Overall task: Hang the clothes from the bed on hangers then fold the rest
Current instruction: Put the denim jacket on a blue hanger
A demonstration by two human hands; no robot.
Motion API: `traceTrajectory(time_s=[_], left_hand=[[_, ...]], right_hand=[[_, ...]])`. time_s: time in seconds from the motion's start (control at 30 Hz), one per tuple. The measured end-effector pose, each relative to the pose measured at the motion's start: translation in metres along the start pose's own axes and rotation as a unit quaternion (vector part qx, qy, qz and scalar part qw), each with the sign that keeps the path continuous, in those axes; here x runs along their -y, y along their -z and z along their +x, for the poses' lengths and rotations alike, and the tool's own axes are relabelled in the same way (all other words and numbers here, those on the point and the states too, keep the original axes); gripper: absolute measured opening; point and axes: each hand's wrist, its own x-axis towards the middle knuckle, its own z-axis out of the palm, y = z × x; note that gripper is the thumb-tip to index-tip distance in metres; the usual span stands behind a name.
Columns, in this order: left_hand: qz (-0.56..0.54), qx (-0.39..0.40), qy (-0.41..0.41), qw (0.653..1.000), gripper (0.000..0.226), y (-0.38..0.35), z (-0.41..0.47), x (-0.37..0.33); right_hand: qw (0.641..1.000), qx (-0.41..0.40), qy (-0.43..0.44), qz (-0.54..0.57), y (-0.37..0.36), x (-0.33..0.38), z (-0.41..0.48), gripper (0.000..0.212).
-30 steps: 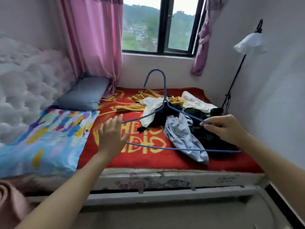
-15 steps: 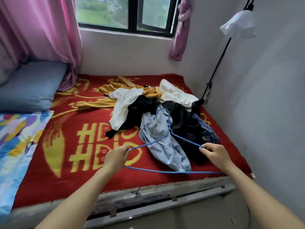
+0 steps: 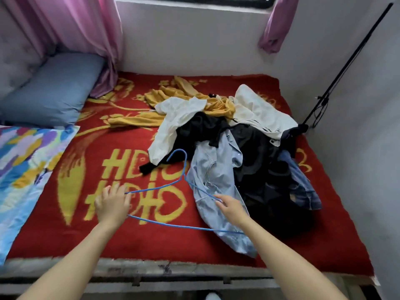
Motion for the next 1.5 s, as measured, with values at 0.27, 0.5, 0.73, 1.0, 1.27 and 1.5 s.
traceTrajectory(time_s=[0.27,0.5,0.73,1.0,1.27,1.5], left_hand=[[0.075,0.094,0.064,0.991,0.067,-0.023,0.001,-0.04],[0.083,0.19,0.063,0.976,0.067,-0.076,-0.028,-0.078],[0.072,0.246,0.102,0.961,0.065,-0.094,-0.028,-0.078],[0.061,0.268,0.086,0.958,0.063,-0.107,-0.039,-0.089],[0.059,0.267,0.003,0.962,0.062,-0.102,-0.042,-0.113],[0.022,0.255,-0.109,0.96,0.078,-0.077,-0.017,-0.157]], right_hand=[[0.971,0.089,-0.18,-0.132,-0.017,-0.043,0.075,0.051],[0.936,0.082,-0.334,-0.073,-0.007,-0.131,0.084,0.056],[0.92,0.125,-0.366,-0.066,-0.019,-0.171,0.075,0.049],[0.936,0.064,-0.34,-0.058,-0.024,-0.187,0.06,0.009],[0.956,-0.067,-0.28,0.057,0.02,-0.147,0.038,0.009],[0.956,-0.243,-0.09,0.14,0.141,-0.033,0.018,0.008]])
